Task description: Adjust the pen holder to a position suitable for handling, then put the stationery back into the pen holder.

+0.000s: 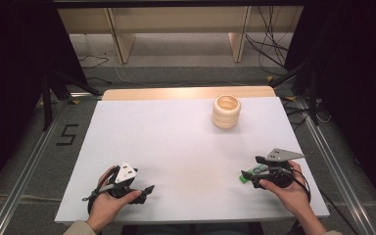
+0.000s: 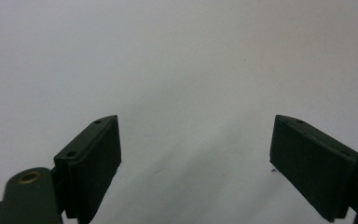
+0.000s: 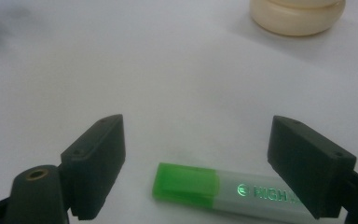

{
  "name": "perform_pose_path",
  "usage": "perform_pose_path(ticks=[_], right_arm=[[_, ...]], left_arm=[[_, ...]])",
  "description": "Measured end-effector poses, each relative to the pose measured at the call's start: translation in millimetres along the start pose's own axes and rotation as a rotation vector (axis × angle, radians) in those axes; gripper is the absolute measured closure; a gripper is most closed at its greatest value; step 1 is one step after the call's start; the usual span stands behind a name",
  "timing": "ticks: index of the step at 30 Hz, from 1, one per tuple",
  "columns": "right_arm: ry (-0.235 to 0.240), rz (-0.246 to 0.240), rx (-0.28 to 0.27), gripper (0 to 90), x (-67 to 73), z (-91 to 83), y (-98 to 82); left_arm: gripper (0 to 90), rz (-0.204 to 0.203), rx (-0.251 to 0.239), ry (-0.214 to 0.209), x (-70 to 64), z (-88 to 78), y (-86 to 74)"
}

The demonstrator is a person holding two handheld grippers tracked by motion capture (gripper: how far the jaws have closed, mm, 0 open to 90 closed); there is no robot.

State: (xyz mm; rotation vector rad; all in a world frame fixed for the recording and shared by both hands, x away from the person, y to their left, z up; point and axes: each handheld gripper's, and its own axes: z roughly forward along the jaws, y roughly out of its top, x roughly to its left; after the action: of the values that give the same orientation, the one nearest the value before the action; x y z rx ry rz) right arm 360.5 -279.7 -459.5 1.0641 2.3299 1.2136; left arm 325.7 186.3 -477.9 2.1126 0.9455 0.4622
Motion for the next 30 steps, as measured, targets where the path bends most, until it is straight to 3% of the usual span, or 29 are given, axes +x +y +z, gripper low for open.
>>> perform_pose_path(ticks=[13, 19, 22, 26, 30], right_arm=[[-0.004, 0.003, -0.001, 19.8, -0.2, -1.4, 0.1], [-0.043, 0.020, -0.002, 23.2, -7.0, -1.2, 4.5], [-0.076, 0.032, -0.009, 30.8, -12.9, -1.3, 8.4], [-0.129, 0.044, 0.000, 53.5, -22.0, -3.1, 12.7], [-0.187, 0.080, 0.052, 73.5, -37.1, -5.3, 13.9]], left_arm=[[16.0, -0.007, -0.008, 0.003, 0.0, 0.6, 0.8], [16.0, -0.015, -0.014, 0.002, 1.5, 0.4, 0.3], [15.9, -0.022, -0.018, -0.002, 1.7, 0.3, -0.4], [16.0, -0.021, -0.020, 0.004, 2.0, -0.7, 0.4], [15.9, -0.025, -0.027, 0.008, 0.5, -1.7, 0.9]])
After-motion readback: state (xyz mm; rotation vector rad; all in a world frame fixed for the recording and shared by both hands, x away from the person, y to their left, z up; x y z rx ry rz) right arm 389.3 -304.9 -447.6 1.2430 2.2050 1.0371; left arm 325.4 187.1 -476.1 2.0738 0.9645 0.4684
